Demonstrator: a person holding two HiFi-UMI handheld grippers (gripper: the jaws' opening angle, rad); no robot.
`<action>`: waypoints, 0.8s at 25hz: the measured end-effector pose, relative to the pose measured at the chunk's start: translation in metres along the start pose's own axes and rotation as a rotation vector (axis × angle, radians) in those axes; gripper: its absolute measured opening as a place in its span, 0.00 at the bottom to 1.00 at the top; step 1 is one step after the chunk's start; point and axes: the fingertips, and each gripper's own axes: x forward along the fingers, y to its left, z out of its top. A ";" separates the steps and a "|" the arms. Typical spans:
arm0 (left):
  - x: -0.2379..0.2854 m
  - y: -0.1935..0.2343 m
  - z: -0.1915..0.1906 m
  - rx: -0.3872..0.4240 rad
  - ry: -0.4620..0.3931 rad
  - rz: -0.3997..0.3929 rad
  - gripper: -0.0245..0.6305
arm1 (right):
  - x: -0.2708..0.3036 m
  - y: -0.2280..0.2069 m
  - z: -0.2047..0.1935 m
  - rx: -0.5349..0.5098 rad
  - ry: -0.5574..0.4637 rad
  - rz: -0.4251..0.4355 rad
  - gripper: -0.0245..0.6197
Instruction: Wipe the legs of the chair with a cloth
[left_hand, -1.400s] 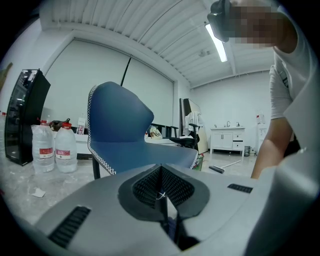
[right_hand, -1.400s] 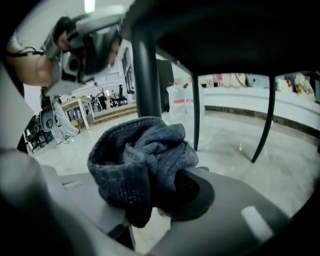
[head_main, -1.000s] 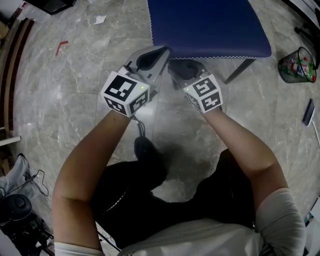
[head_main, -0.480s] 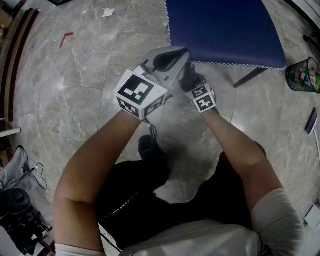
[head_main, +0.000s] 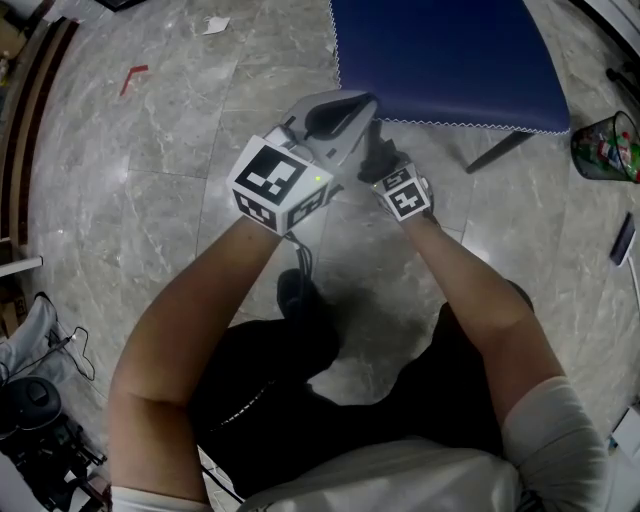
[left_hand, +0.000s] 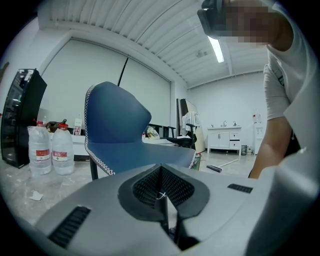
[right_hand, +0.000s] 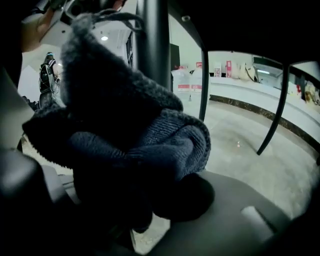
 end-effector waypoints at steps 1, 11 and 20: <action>0.000 0.000 0.000 0.000 0.000 0.003 0.05 | -0.008 0.001 0.012 -0.005 -0.030 0.003 0.29; 0.002 0.001 0.001 0.000 0.005 0.025 0.05 | -0.119 0.001 0.144 -0.085 -0.389 -0.032 0.26; 0.002 0.001 0.001 -0.002 0.002 0.023 0.05 | -0.067 0.001 0.090 -0.024 -0.283 0.018 0.27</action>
